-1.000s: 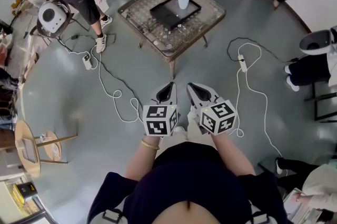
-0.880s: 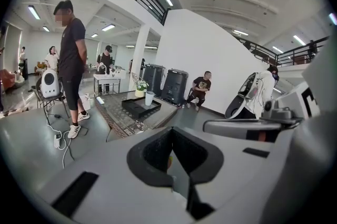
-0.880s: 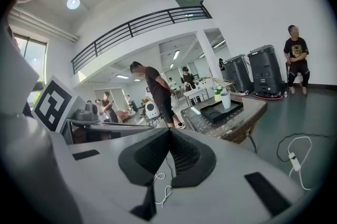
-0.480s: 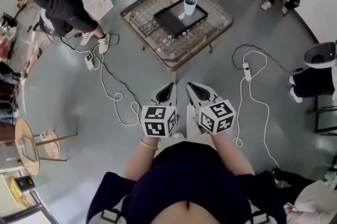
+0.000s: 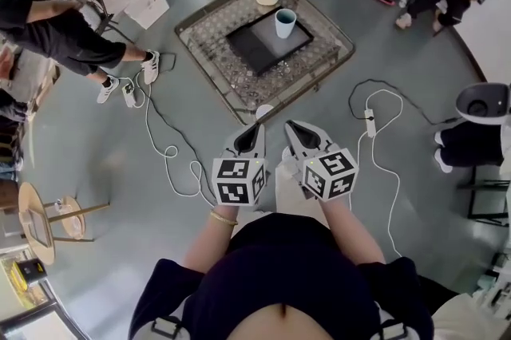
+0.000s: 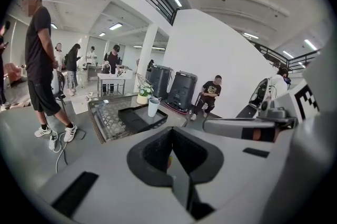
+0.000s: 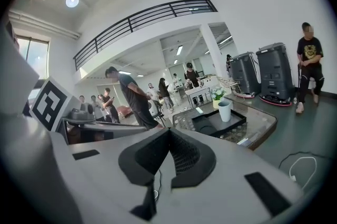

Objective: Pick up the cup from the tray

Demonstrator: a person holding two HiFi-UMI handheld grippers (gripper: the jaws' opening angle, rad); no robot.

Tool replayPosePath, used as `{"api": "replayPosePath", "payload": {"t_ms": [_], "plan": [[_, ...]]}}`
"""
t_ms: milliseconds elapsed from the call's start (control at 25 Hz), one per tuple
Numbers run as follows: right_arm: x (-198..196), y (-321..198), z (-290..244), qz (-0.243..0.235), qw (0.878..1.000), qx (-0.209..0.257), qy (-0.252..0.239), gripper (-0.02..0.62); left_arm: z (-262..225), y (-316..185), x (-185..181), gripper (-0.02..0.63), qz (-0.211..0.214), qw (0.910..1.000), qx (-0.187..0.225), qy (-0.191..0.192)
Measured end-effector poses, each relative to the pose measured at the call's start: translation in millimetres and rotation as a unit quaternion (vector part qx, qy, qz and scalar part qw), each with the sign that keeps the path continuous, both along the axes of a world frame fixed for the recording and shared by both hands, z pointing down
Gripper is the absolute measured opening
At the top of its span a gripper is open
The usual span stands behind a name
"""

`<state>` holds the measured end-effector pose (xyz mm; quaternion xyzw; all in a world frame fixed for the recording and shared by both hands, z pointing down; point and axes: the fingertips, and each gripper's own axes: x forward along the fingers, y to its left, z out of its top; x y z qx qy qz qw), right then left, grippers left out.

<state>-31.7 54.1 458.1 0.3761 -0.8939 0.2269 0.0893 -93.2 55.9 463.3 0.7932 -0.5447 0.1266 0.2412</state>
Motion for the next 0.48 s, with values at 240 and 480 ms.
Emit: {"api": "replayPosePath", "payload": {"t_ms": [240, 480], "plan": [[9.3, -55.4, -7.7, -0.015, 1.0, 0.003, -0.001, 0.008, -5.0, -53.7, 10.3, 0.008, -0.017, 0.9999, -0.001, 0.001], [22.2, -115.5, -5.5, -0.031, 1.0, 0.006, 0.004, 0.009, 1.6, -112.5, 20.8, 0.008, -0.037, 0.9993, -0.001, -0.001]]}}
